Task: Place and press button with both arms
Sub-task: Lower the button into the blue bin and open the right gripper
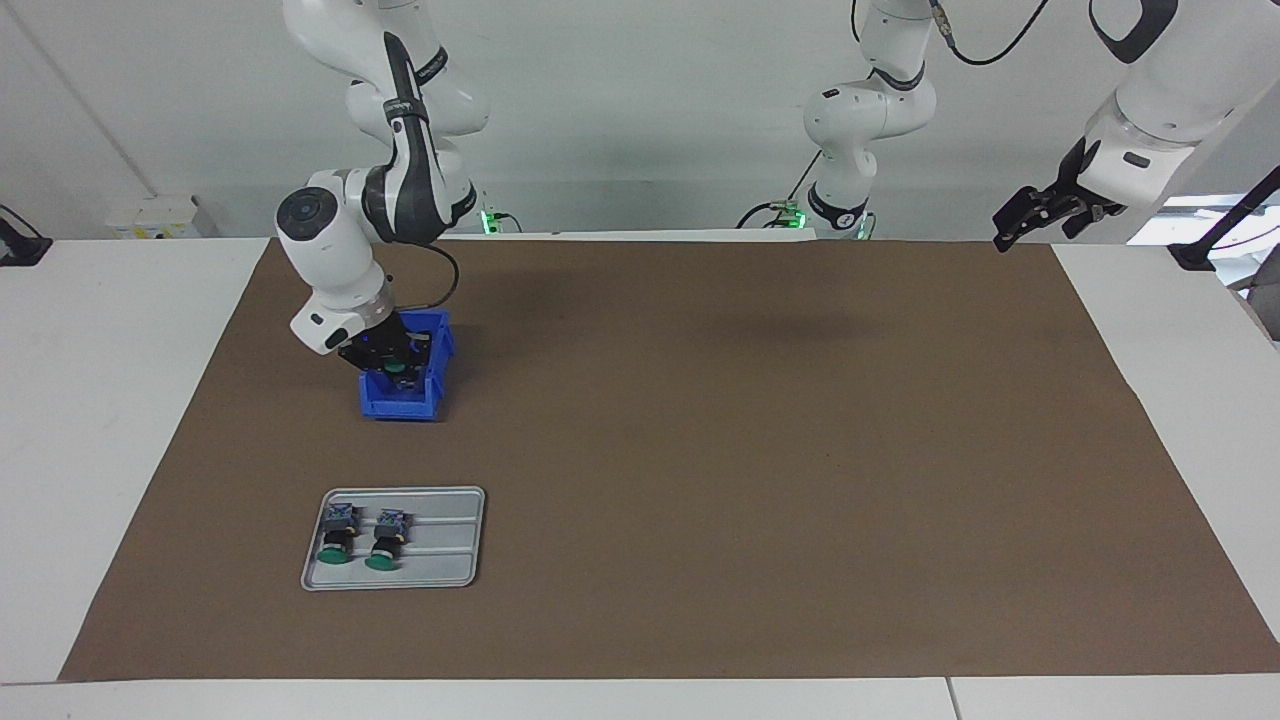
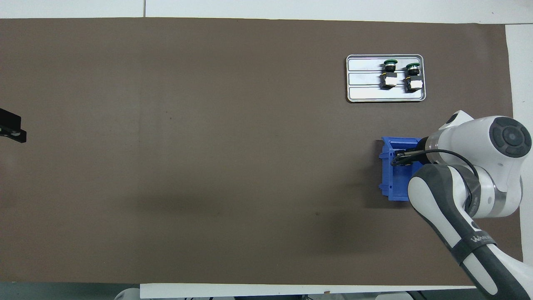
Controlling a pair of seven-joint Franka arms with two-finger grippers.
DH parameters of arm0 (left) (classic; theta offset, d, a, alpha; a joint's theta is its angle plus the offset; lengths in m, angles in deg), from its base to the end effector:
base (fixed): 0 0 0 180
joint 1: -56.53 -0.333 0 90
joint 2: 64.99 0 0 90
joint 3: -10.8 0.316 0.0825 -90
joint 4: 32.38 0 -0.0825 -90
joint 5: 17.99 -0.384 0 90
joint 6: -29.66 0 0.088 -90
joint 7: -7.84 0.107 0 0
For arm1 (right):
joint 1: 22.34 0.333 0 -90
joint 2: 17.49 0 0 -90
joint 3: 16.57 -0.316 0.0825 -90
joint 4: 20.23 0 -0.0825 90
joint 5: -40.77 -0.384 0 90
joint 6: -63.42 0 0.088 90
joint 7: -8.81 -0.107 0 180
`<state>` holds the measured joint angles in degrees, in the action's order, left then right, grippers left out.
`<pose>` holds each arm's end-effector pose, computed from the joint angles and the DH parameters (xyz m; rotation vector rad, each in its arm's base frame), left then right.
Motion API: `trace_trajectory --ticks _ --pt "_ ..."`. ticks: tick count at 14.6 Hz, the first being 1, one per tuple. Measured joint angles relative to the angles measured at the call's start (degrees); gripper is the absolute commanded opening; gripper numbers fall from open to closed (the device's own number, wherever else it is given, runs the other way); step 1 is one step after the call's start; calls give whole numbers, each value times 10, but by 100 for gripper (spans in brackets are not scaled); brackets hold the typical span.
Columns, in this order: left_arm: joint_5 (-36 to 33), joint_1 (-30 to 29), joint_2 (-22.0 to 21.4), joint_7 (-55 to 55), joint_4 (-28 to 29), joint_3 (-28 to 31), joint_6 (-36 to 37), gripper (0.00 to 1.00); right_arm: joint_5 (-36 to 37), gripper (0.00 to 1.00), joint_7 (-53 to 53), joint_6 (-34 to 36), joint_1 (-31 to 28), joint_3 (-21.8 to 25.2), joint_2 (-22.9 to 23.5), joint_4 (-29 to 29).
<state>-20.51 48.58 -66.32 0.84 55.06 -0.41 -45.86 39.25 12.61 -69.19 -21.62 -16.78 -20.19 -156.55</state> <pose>0.5190 -0.0254 0.6378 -3.0628 -0.1115 0.2770 0.4885 0.0084 0.3388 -3.1202 -0.1005 0.0268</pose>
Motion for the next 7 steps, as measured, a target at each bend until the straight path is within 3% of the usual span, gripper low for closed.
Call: trace_trajectory --ticks 7 --pt "0 0 0 0 0 0 0 100 0 53 0 0 0 0 -2 0"
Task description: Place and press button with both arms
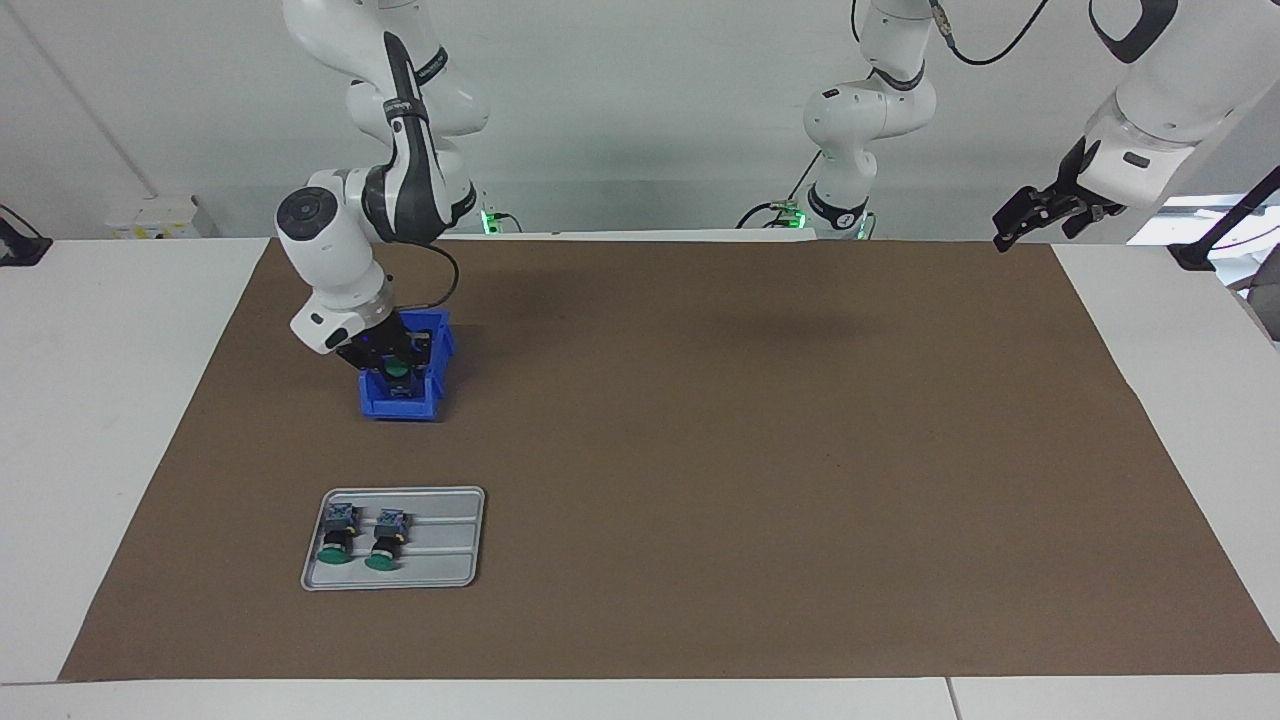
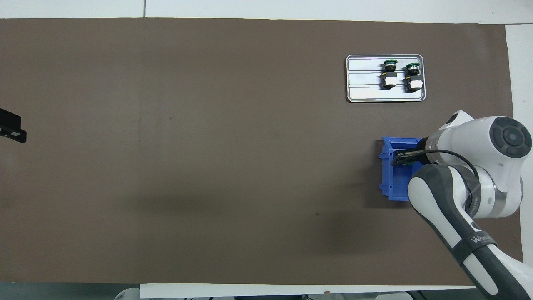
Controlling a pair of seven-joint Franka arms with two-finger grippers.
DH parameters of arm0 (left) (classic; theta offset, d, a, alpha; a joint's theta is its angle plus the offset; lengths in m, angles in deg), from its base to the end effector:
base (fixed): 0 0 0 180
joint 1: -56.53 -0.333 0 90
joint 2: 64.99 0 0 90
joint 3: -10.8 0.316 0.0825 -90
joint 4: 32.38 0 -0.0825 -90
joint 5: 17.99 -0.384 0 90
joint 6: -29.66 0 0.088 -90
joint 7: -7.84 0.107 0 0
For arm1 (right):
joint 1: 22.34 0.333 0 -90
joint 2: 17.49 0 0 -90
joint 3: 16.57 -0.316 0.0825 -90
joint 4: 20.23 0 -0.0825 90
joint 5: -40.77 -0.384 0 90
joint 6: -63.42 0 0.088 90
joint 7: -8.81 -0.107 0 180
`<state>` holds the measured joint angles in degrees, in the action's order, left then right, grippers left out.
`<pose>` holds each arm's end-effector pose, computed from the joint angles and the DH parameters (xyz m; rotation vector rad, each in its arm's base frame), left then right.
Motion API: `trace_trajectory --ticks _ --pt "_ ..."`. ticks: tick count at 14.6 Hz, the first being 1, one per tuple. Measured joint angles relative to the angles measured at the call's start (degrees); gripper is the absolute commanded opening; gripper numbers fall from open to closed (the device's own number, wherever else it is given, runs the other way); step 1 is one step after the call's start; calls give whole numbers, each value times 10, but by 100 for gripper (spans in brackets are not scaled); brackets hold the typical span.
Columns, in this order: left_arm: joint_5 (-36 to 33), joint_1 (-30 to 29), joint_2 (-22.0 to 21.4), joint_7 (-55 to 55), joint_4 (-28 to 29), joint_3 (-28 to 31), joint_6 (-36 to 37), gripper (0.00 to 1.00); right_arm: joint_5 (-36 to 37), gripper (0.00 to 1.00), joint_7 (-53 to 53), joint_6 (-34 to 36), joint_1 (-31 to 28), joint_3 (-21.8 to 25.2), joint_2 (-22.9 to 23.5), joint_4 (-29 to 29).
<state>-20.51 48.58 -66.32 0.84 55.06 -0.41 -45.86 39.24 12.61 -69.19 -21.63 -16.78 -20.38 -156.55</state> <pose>0.5190 -0.0254 0.6378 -3.0628 -0.1115 0.2770 0.4884 0.0084 0.3404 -3.1202 -0.1001 0.0216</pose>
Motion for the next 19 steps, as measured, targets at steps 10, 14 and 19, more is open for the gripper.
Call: trace_trajectory --ticks 10,14,19 --pt "0 0 0 0 0 0 0 100 0 100 0 176 0 0 -27 126" --pt "0 0 0 0 0 0 0 100 1 100 1 359 -12 0 -40 286" --pt "0 0 0 0 0 0 0 100 5 100 2 495 -42 1 -35 443"
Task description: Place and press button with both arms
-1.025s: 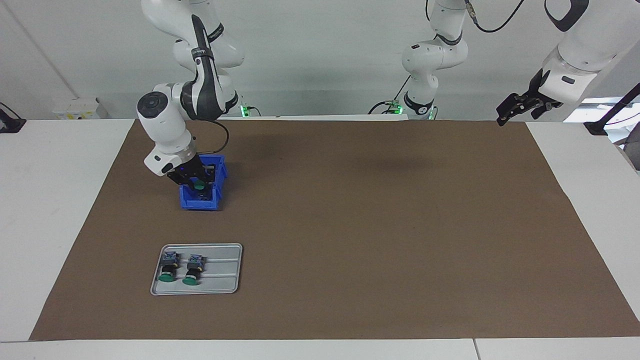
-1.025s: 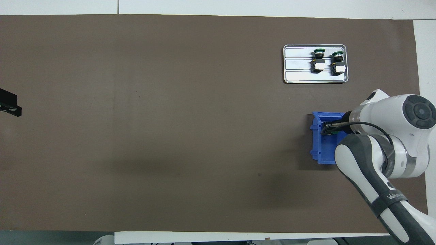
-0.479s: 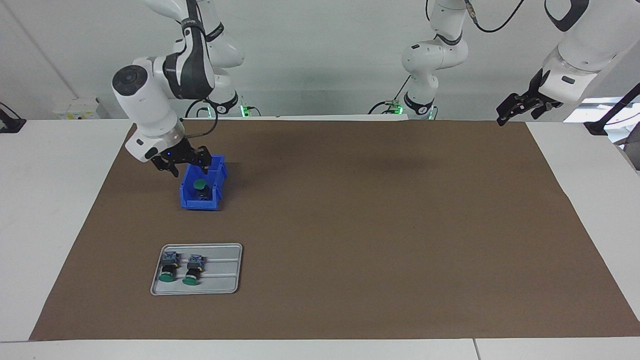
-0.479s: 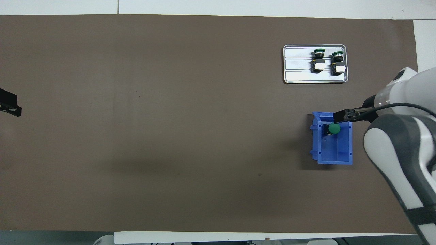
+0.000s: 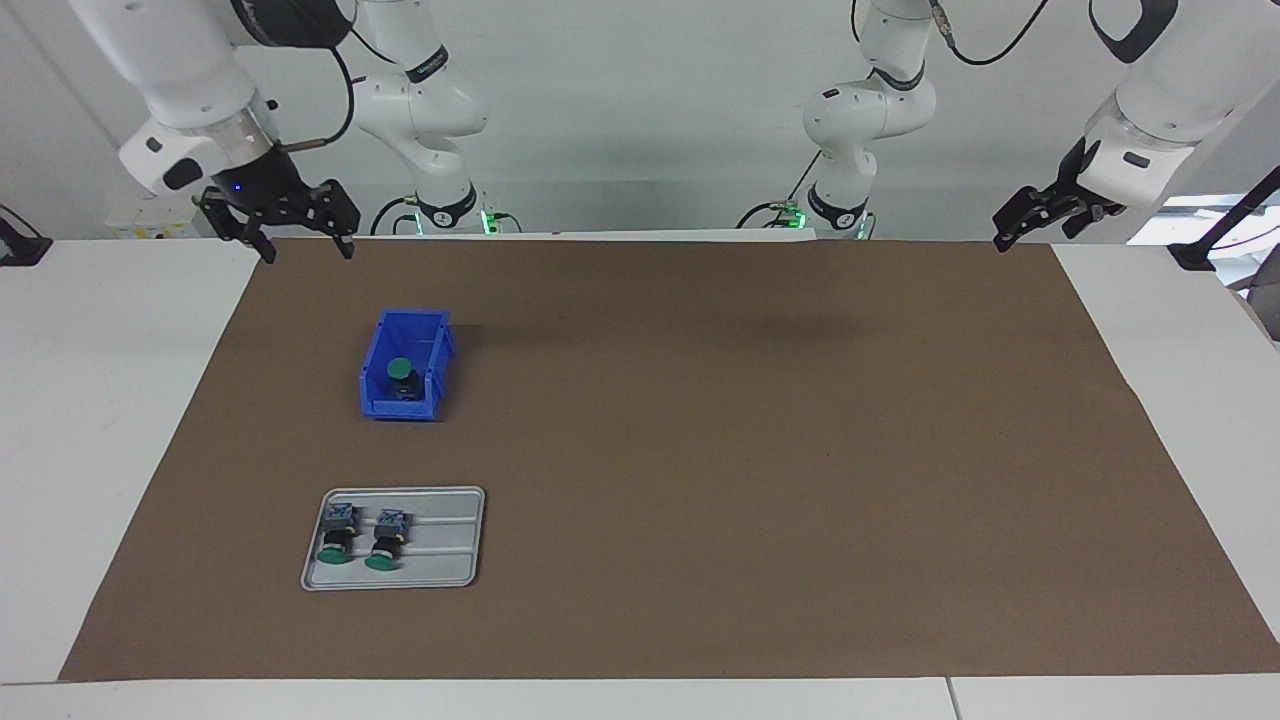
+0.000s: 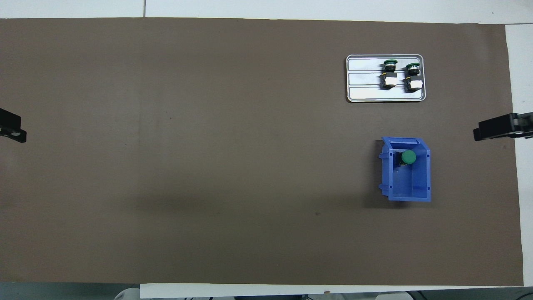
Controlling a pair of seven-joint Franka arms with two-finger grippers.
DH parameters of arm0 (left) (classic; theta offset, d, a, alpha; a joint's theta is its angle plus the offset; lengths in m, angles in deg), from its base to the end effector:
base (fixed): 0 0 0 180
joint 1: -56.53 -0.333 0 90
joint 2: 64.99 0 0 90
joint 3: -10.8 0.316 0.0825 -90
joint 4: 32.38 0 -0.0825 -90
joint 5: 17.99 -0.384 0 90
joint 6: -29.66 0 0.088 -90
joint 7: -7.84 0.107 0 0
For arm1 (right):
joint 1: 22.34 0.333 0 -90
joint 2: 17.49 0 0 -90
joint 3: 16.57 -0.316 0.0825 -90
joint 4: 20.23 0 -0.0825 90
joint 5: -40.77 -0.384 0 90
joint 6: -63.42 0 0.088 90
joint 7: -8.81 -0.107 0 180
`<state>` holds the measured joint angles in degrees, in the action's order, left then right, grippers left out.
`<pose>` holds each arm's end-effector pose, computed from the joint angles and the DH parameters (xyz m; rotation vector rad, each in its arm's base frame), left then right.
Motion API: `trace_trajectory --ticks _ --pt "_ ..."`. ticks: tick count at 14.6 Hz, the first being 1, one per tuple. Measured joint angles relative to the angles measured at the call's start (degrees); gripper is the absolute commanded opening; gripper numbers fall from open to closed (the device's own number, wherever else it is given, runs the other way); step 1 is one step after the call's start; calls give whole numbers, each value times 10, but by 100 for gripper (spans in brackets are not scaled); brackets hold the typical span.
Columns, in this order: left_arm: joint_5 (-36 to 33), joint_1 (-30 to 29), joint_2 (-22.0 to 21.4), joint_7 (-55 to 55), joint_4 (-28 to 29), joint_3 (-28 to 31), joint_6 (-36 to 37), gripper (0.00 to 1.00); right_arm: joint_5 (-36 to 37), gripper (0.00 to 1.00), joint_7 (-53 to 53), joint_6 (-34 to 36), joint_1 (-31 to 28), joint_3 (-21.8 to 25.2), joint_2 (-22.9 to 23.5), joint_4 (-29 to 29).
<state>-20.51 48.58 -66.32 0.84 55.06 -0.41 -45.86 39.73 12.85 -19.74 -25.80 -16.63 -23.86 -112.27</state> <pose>0.5190 -0.0254 0.6378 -3.0628 -0.1115 0.2770 0.5061 -0.0279 0.6567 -3.1201 -0.0202 0.0664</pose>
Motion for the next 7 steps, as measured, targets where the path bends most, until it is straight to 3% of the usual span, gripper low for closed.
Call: trace_trajectory --ticks 2,7 --pt "0 0 0 0 0 0 0 100 5 100 0 34 -4 0 15 42" --pt "0 0 0 0 0 0 0 100 20 100 1 32 -12 4 38 43"
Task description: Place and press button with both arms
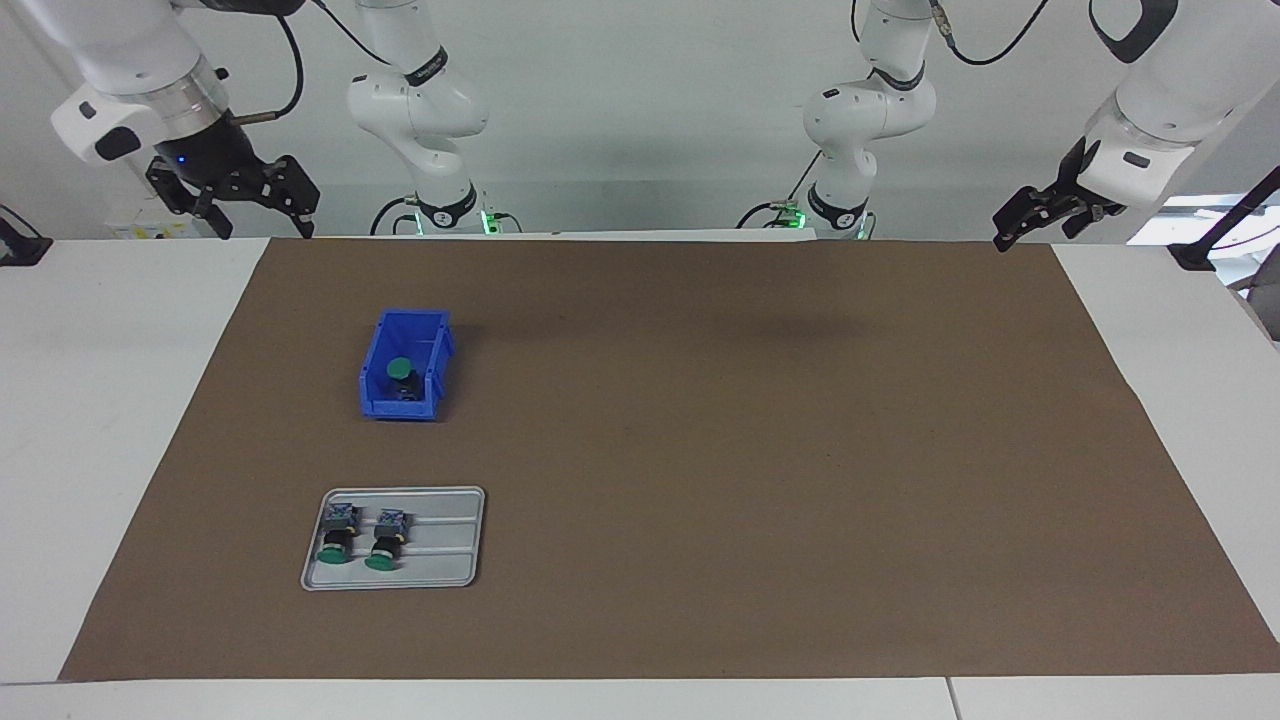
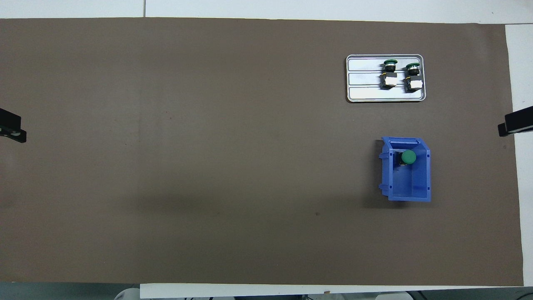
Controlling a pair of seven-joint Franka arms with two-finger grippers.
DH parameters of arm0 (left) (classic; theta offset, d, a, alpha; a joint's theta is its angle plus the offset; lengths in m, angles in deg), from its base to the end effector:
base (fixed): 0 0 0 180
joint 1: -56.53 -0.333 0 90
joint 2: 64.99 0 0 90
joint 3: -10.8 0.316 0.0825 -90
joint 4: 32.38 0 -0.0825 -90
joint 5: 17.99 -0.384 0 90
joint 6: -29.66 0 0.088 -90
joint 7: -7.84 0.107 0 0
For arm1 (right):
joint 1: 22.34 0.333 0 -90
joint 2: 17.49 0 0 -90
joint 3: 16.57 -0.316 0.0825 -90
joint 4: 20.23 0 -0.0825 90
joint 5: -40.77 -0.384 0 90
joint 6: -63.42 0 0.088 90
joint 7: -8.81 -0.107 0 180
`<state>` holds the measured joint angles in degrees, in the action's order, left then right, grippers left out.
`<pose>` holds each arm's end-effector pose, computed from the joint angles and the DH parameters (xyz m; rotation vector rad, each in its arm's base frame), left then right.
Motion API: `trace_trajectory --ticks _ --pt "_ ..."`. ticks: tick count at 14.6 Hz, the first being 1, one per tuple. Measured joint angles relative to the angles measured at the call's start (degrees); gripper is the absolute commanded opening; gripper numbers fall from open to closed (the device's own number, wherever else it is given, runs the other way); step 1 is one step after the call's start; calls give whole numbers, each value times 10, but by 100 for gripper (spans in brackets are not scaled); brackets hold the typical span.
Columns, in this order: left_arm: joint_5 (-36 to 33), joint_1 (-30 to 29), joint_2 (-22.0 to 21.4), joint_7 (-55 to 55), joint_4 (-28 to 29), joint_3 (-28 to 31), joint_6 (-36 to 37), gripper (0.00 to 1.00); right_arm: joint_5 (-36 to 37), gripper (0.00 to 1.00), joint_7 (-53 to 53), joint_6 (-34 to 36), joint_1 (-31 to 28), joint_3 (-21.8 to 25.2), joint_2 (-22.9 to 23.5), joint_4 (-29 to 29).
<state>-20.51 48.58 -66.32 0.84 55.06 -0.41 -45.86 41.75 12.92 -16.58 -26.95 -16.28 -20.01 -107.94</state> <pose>0.5190 -0.0254 0.6378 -3.0628 -0.1115 0.2770 0.5201 -0.0467 0.6522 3.1286 -0.0250 -0.1434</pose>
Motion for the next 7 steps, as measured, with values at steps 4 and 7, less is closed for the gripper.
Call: trace_trajectory --ticks 4,7 --pt "0 0 0 0 0 0 0 100 0 100 0 0 0 -3 0 2" --pt "0 0 0 0 0 0 0 100 0 100 0 0 0 -3 0 3"
